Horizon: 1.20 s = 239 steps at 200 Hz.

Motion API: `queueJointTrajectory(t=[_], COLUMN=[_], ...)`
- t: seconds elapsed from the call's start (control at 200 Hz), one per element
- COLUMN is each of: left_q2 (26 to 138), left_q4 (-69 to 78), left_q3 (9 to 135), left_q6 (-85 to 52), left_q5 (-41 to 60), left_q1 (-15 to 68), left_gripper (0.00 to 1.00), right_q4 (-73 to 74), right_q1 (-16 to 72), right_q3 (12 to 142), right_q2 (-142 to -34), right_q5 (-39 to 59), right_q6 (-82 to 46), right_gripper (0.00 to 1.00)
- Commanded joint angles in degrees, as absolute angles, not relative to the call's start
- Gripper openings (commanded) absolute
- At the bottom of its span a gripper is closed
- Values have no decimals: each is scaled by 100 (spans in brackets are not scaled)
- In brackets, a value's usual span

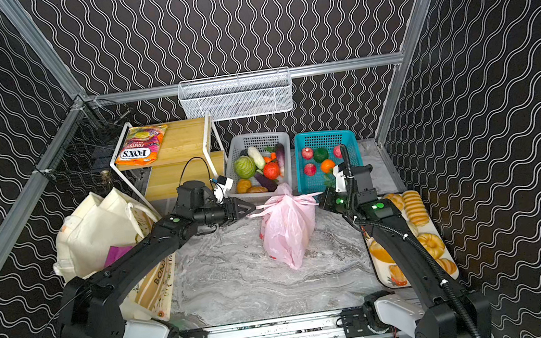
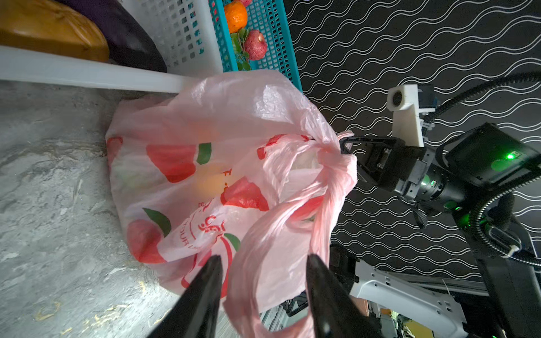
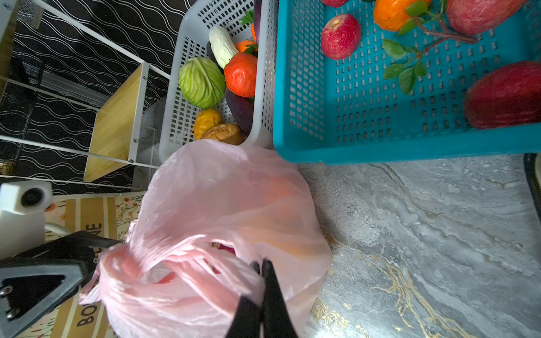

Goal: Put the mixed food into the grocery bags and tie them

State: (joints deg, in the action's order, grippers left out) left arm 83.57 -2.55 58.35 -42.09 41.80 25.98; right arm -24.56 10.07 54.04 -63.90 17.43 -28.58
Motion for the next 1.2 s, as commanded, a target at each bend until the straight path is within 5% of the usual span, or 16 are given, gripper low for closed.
queueJointTrajectory(t=[0.0, 0.095, 0.23, 0.3, 0.466, 0.726, 0.906, 1.191], left_q2=[8475, 8526, 8427, 8304, 7871, 7229, 7228, 6692], left_q4=[-55, 129, 466, 450, -760, -2910, -3322, -3854], left_q3=[5827, 5770, 5671, 5651, 5919, 5765, 4975, 5053], left_q6=[-4300, -4371, -4487, -4405, -3516, -2747, -3094, -3204], left_q5=[4468, 4564, 4590, 4412, 3283, 202, -447, -1589], left_q1=[2592, 2604, 2602, 2601, 2603, 2597, 2593, 2594], left_gripper=[45, 36, 6, 0, 0, 0, 0, 0], right_q4=[-2251, -2246, -2281, -2301, -2557, -2722, -2211, -2370], right_q1=[1010, 1011, 1011, 1011, 1011, 820, 513, 490], right_q3=[5399, 5401, 5423, 5414, 5648, 5309, 4423, 5338], right_q2=[-6390, -6377, -6364, -6377, -6382, -6372, -6779, -6295], right_q5=[1817, 1845, 1802, 1750, 1425, 304, 242, -508], right_q6=[-2944, -2944, -2905, -2875, -2695, -2749, -3112, -2714], right_gripper=[0, 0, 0, 0, 0, 0, 0, 0])
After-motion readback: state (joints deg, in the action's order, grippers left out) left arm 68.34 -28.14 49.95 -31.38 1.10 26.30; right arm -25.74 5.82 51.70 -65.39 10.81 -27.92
